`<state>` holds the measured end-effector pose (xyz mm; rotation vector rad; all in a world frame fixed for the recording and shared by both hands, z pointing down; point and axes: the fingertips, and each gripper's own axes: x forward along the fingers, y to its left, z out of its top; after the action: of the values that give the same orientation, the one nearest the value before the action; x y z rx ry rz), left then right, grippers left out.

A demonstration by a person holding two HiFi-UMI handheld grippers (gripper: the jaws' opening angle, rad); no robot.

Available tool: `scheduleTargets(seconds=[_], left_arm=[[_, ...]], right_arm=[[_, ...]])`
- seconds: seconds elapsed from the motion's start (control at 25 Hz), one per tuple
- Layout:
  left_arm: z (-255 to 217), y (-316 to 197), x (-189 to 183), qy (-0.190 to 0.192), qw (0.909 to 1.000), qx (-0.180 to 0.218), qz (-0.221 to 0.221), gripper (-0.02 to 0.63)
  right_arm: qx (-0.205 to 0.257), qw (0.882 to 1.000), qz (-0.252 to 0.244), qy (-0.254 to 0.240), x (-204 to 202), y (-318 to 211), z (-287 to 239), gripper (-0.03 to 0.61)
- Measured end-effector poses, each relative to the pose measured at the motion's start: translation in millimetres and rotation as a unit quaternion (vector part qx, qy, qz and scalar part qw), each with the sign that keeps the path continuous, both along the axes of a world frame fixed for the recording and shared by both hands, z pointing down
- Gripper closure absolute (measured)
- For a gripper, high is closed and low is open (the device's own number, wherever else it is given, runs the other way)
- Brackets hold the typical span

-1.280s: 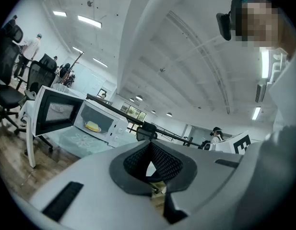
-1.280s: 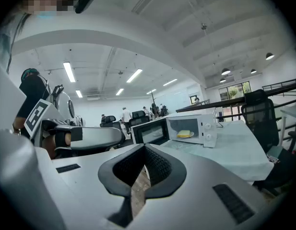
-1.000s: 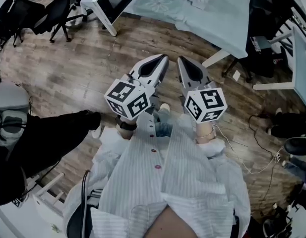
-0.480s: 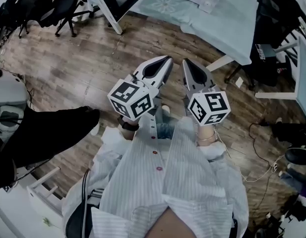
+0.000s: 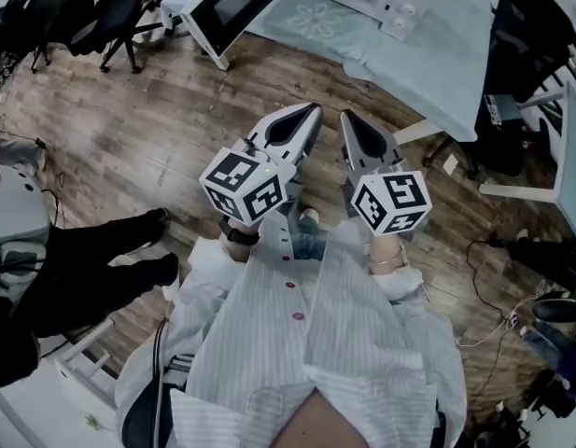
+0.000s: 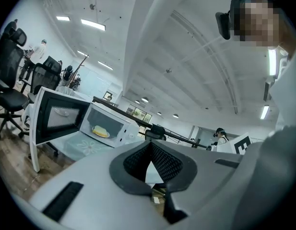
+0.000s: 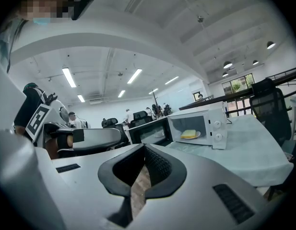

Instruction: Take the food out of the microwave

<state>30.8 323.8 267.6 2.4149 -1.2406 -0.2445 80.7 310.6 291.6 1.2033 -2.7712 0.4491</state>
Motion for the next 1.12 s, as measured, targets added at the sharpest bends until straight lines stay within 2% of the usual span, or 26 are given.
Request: scheduleTargets(seconds=[0.64,1.12], left_arm=[[-11,-160,-66,0.000,0.9996,0.009,0.026,0.606],[1,-221,-90,-0.001,0.9973,0.001,0.073,0.606]], right_arm=[[0.002,1.000,0.025,-0.005,-66,-156,-9,0.546],[-0.016,0.997,0.077,-0.008,-87,-213,5,0.546]])
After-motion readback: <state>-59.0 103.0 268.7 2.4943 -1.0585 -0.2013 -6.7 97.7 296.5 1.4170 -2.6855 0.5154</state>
